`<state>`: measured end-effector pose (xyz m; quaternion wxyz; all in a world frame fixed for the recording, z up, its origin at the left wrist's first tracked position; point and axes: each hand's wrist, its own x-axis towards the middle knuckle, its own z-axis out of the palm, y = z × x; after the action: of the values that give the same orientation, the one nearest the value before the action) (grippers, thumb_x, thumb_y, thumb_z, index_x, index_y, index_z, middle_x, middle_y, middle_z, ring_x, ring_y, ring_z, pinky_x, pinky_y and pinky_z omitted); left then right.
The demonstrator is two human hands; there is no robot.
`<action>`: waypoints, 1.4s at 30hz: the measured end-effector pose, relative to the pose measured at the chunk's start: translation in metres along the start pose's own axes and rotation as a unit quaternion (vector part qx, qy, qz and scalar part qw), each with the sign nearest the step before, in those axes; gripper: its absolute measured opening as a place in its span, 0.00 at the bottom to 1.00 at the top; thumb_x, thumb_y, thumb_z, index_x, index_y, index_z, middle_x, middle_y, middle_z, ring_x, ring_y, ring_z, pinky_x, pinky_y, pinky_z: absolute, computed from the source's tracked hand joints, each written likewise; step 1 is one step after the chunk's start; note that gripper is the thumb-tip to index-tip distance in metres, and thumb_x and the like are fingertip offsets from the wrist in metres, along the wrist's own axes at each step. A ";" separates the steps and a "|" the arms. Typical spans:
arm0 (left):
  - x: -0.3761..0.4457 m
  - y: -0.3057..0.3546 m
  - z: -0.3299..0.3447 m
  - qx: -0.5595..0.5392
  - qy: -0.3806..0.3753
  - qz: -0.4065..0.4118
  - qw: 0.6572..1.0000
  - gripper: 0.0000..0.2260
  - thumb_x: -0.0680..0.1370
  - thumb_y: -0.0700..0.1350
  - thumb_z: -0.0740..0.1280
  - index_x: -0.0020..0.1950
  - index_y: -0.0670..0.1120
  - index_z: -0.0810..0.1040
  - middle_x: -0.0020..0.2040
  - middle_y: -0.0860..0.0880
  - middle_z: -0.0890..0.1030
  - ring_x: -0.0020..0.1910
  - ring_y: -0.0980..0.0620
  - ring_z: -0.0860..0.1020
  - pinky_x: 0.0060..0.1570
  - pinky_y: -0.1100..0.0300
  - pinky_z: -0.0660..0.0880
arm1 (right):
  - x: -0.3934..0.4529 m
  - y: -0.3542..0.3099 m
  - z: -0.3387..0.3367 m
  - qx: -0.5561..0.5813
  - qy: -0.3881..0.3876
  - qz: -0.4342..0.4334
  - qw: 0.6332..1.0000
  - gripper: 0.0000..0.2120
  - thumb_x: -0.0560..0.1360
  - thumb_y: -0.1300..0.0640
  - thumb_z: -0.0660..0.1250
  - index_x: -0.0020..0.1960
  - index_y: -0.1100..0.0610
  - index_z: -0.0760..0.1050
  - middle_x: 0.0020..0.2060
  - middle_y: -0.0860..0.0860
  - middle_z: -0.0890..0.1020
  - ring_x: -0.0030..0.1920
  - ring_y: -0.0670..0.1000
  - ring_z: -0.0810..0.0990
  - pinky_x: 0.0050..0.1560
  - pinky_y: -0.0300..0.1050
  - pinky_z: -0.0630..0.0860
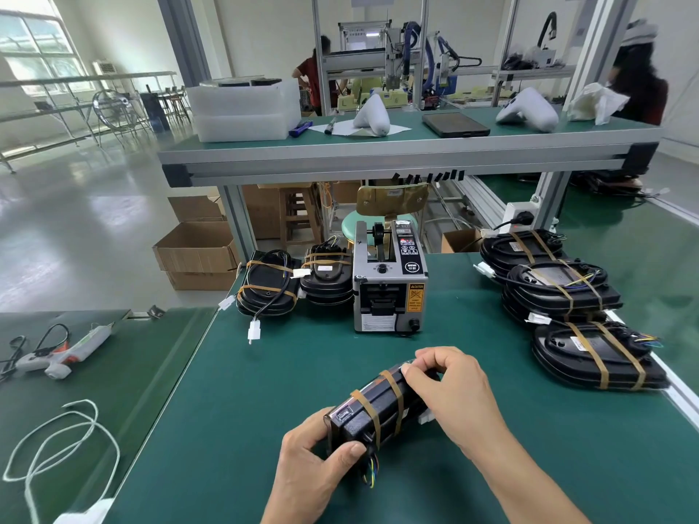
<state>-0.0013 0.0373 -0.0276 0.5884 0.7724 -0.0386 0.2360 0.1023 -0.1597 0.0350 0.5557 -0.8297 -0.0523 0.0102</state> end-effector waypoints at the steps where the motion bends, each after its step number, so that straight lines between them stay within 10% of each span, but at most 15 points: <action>1: 0.000 -0.001 0.000 0.003 -0.001 0.001 1.000 0.15 0.72 0.52 0.79 0.57 0.65 0.87 0.53 0.57 0.88 0.54 0.60 0.86 0.54 0.70 0.77 | 0.000 0.000 0.000 -0.001 0.001 0.002 1.000 0.05 0.73 0.50 0.75 0.39 0.43 0.82 0.51 0.38 0.81 0.52 0.46 0.82 0.48 0.59 0.84; 14: 0.000 0.002 0.001 -0.007 0.009 -0.014 1.000 0.12 0.72 0.58 0.77 0.55 0.65 0.87 0.51 0.54 0.89 0.49 0.61 0.85 0.51 0.69 0.78 | 0.005 -0.003 -0.002 0.013 -0.006 0.048 0.999 0.06 0.71 0.50 0.77 0.38 0.50 0.82 0.49 0.42 0.83 0.44 0.58 0.85 0.39 0.58 0.85; 26: -0.001 0.002 0.001 0.012 0.009 -0.010 1.000 0.12 0.71 0.58 0.77 0.54 0.66 0.87 0.49 0.56 0.89 0.49 0.59 0.86 0.51 0.69 0.79 | -0.001 -0.003 0.007 0.044 0.001 0.046 0.998 0.12 0.73 0.48 0.76 0.53 0.44 0.77 0.54 0.44 0.78 0.54 0.40 0.77 0.54 0.40 0.75; 32: 0.000 0.003 0.001 0.030 0.008 -0.020 0.999 0.13 0.70 0.59 0.77 0.55 0.67 0.87 0.49 0.57 0.89 0.49 0.61 0.86 0.51 0.70 0.78 | -0.001 0.003 0.011 0.071 -0.011 0.045 0.996 0.08 0.78 0.51 0.72 0.55 0.42 0.78 0.57 0.41 0.76 0.62 0.43 0.74 0.67 0.47 0.73; 42: -0.001 0.003 0.003 0.053 0.010 -0.030 0.998 0.20 0.68 0.48 0.78 0.52 0.72 0.86 0.47 0.60 0.89 0.49 0.67 0.85 0.49 0.74 0.76 | 0.005 0.017 0.028 0.141 0.077 0.079 0.984 0.13 0.83 0.57 0.59 0.53 0.44 0.81 0.54 0.42 0.82 0.58 0.47 0.79 0.63 0.51 0.75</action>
<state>-0.0022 0.0337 -0.0259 0.5537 0.8009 0.0032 0.2280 0.1061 -0.1398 0.0083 0.6667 -0.7430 0.0584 -0.0022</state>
